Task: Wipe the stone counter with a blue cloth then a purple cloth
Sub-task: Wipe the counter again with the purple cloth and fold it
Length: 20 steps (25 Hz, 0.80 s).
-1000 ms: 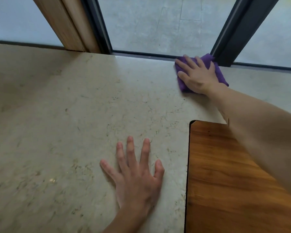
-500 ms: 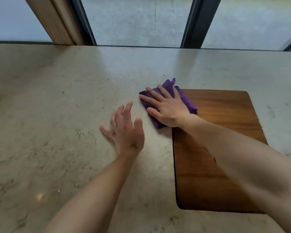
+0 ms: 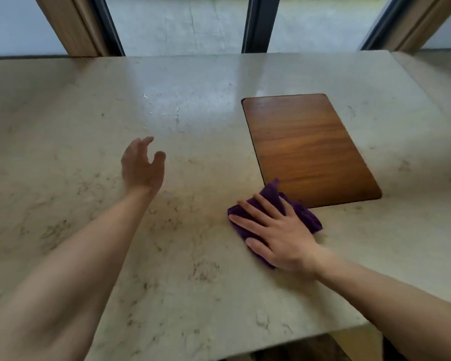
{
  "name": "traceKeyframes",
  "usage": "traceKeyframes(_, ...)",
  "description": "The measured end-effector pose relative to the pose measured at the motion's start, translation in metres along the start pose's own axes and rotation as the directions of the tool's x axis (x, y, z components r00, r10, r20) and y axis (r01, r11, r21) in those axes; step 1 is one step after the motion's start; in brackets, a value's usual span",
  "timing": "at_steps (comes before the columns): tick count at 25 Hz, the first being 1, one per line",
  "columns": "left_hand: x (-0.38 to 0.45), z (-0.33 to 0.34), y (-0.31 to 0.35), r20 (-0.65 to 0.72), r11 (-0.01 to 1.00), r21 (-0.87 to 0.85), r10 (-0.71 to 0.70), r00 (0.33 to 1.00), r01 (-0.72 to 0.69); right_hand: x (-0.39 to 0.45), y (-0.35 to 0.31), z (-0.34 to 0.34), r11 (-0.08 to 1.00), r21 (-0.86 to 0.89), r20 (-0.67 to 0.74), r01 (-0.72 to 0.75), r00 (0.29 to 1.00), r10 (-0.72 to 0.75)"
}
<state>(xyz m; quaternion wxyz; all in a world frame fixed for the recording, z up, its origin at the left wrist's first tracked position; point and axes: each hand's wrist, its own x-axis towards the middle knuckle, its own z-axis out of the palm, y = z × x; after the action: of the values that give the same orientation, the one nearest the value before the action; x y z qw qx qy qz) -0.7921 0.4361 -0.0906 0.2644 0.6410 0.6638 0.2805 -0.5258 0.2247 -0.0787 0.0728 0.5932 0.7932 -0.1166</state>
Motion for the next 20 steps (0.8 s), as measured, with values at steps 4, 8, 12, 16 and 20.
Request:
traceKeyframes(4,0.013,-0.021,-0.036,0.051,0.977,0.197,0.076,0.996,-0.084,-0.071,-0.037,0.021,0.993,0.004,0.007,-0.122,0.993,0.122)
traceKeyframes(8,0.037,-0.038,-0.047,0.029,0.95,0.288,0.117,0.993,-0.12,-0.141,-0.087,0.046,0.957,0.026,-0.082,-0.289,0.953,0.29)
traceKeyframes(12,0.069,-0.054,-0.056,-0.005,0.93,0.366,0.036,0.999,-0.031,-0.139,-0.128,0.064,0.881,0.063,-0.122,-0.469,0.872,0.474)
traceKeyframes(16,0.093,-0.057,-0.069,-0.03,0.854,0.516,-0.056,0.998,0.064,-0.063,-0.137,0.049,0.853,0.137,-0.163,-0.504,0.838,0.521)
traceKeyframes(20,0.1,-0.054,-0.073,-0.081,0.818,0.551,-0.144,0.986,0.165,0.051,-0.107,0.02,0.783,0.229,-0.149,-0.578,0.774,0.615)
